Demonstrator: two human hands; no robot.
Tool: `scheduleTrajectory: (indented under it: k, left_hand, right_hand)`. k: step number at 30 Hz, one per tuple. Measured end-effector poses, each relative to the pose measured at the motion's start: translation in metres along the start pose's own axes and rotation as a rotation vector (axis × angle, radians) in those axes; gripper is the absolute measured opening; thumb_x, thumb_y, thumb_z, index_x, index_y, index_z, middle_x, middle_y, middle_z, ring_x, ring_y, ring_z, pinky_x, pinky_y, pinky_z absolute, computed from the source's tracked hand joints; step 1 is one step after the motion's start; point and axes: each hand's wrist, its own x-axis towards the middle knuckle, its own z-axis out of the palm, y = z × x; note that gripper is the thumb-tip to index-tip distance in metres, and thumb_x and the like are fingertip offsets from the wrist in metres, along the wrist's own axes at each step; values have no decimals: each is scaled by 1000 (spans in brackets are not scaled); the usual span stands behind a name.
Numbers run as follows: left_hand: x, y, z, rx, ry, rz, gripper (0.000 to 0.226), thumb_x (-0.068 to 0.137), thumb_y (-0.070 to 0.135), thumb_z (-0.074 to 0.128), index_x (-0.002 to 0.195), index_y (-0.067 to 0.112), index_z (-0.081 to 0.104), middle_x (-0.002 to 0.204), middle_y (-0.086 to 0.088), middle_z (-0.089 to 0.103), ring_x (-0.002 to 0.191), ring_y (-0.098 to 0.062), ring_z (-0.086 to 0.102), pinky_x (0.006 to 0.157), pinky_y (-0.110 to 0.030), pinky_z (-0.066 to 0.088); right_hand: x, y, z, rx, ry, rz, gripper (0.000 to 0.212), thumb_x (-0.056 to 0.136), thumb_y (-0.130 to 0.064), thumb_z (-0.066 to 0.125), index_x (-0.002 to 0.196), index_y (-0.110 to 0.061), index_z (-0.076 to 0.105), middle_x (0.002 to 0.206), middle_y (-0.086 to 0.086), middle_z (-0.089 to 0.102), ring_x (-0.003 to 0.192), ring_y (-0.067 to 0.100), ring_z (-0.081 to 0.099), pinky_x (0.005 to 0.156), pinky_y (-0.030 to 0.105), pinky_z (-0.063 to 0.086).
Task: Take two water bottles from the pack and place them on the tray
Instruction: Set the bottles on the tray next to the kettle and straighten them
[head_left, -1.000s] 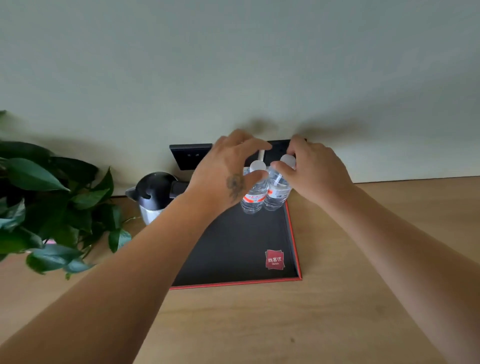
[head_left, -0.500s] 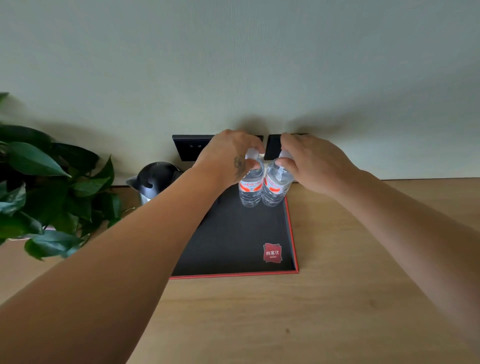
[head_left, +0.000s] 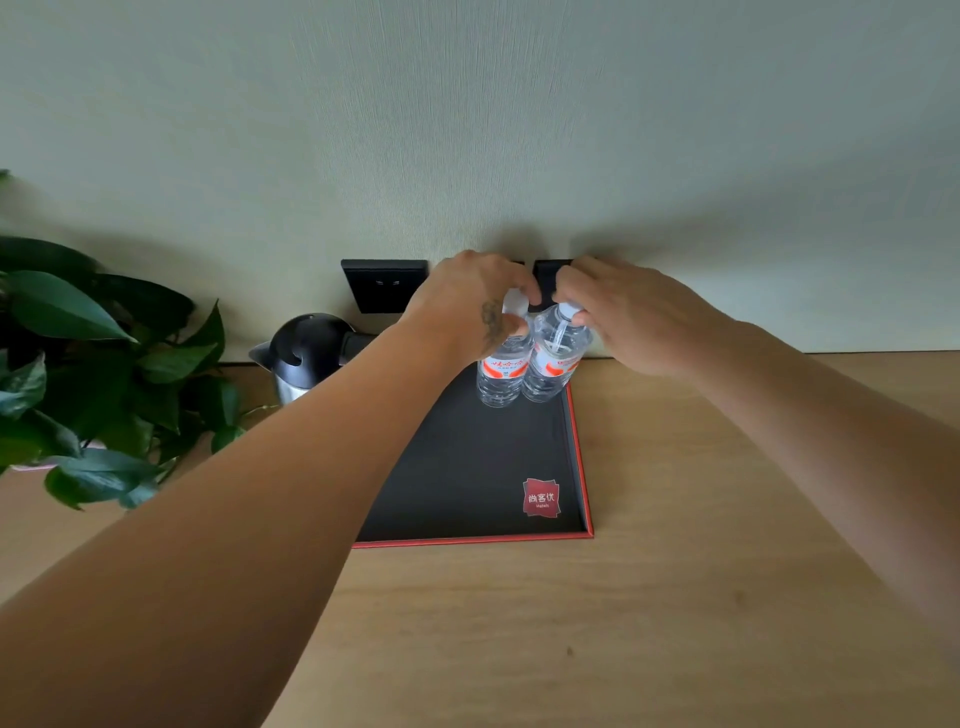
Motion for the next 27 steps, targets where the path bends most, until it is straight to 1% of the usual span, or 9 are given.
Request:
scheduleTrajectory:
  k: [3,5,7,10,13,17,20,23,27]
  left_hand:
    - [0,1,-1,5,-6,-11,31,95,30,84,125,34,78,126,1,77,118,-27,71,102,-40,57]
    - [-1,2,0,-2,0,-19,30,94,30,84,124,34,79,125,2,78,116,-27,71,101,-39,57]
    - [-2,4,1,-7,4,-33,29,94,30,84,123,33,79,123,0,79,113,-28,73,100,-40,59]
    - [-4,4,2,-13,11,-34,26,94,29,84,120,32,80,118,-1,80,109,-28,74,95,-36,59]
    - [-7,3,2,-2,16,-14,22,93,28,84,115,30,81,114,-1,80,106,-28,73,93,-36,57]
    - [-12,-1,3,-15,34,-15,20,91,25,86,111,28,82,112,-1,79,103,-28,72,91,-36,58]
    - [-16,-4,5,-45,70,-25,22,90,26,87,112,29,83,114,-1,79,106,-27,71,91,-36,58]
    - [-16,-1,9,-53,77,-15,23,91,26,85,114,30,81,111,0,77,106,-26,70,88,-33,53]
    - [-11,2,10,-36,63,-14,26,91,29,86,116,32,81,97,9,59,92,-17,56,81,-26,40]
  right_hand:
    - [-4,3,-2,31,3,-18,21,101,-4,65,121,-6,58,118,13,65,101,40,62,68,43,47]
    - [-7,-1,-3,91,49,31,28,102,-24,68,124,-10,58,120,9,67,108,38,63,73,43,49]
    - [-9,-7,-2,108,72,117,38,103,-43,64,126,-14,57,122,7,70,113,36,63,76,43,52]
    - [-8,-13,5,71,110,200,42,106,-49,57,125,-12,57,108,12,76,100,38,69,69,42,50]
    - [-5,-18,8,-3,116,215,37,107,-43,57,120,-8,58,101,14,75,95,39,68,65,41,46]
    - [-8,-14,2,-26,83,147,23,109,-27,57,120,-6,58,107,14,73,101,39,63,67,44,49]
    - [-12,-9,-5,-10,43,62,16,107,-14,60,121,-6,59,110,13,70,99,36,60,67,45,48]
    - [-14,-10,-8,-11,18,9,20,102,-2,63,121,-7,60,110,11,69,99,35,60,69,46,50]
    - [-18,-13,-5,10,23,-58,33,91,13,67,117,-6,62,105,13,67,97,36,60,66,43,43]
